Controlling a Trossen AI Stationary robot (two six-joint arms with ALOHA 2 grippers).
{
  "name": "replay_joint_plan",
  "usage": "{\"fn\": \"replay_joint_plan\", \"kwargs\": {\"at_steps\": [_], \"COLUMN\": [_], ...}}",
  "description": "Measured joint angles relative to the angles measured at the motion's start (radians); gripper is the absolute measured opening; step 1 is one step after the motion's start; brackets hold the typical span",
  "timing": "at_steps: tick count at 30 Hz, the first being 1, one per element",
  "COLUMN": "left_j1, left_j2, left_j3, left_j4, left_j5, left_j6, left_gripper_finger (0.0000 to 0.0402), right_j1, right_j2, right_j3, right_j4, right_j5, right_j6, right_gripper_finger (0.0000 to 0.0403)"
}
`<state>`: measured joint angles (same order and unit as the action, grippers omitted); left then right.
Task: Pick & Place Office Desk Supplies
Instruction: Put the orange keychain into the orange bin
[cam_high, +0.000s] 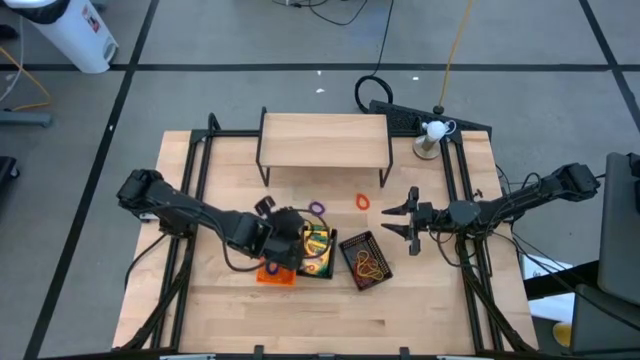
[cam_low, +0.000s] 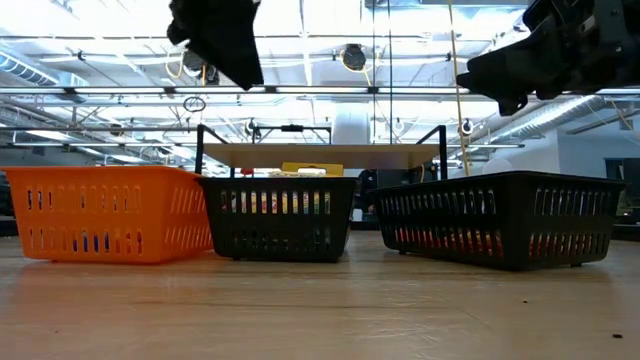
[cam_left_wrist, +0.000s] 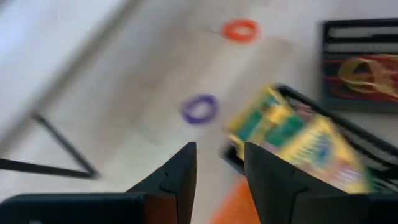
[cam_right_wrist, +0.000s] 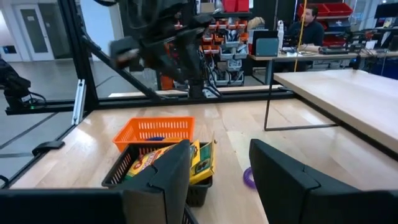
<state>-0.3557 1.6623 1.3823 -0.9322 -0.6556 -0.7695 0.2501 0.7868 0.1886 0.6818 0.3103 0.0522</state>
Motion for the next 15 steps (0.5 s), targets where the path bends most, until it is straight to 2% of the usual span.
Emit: {"fn": "replay_joint_plan", "kwargs": {"at_steps": [4, 8, 11, 15], "left_j1": [0.032, 0.121, 0.2, 0.305], "left_j2": [0.0, 0.0, 0.0, 0.0], "left_j3": [-0.073, -0.184, -0.27, -0.377], "left_j4": [0.02, 0.13, 0.369, 0.794], "left_j5": [-0.143, -0.126, -0.024, 0.231], "left_j6": [0.046, 0.105, 0.244, 0.495], "left_gripper_finger": [0.0136, 0.0138, 0.0138, 0.0138], "right_j1": [-0.001, -0.02, -0.05, -0.1], "right_j2": [0.0, 0.0, 0.0, 0.0], "right_j3": [0.0, 0.0, 0.0, 0.0], "right_j4": [-0.012, -0.019, -0.027, -0.083], "right_j5": [0.0, 0.001, 0.001, 0.002], "right_j6": [-0.061, -0.142, -0.171, -0.152], "right_gripper_finger": [0.0155, 0.0155, 0.0155, 0.0155]}}
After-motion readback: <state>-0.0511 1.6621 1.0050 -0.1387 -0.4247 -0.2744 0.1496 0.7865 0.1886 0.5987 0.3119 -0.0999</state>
